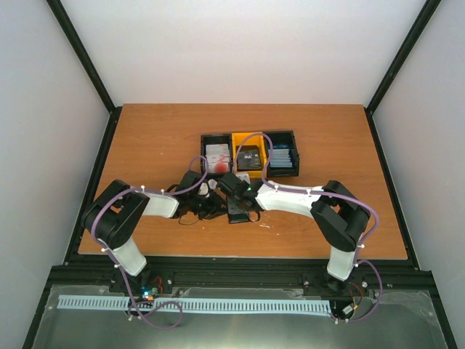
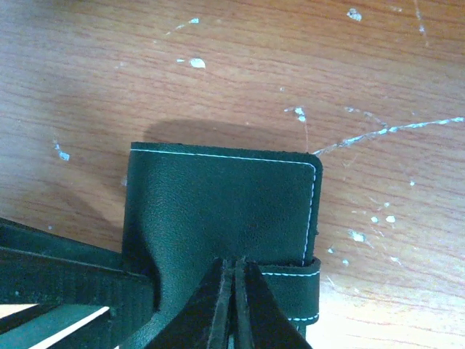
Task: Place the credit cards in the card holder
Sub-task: Close the card holder at the center of the board.
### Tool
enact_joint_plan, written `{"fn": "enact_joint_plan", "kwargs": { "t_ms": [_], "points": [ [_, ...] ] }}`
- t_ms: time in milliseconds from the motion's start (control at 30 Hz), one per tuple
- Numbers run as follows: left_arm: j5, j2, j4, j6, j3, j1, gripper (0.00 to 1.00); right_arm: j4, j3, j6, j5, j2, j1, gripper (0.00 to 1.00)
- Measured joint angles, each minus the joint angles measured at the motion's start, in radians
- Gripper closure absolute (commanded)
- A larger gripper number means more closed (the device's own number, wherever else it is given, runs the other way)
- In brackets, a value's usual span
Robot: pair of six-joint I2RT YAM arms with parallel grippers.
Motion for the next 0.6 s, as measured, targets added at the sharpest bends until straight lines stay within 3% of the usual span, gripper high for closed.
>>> {"fn": "enact_joint_plan", "kwargs": {
  "t_ms": [600],
  "points": [
    [0.0,0.0,0.0,0.0,0.0,0.0,0.74,-0.026,0.008,-0.036,0.018,-0.002,0.0,0.97]
  ]
}}
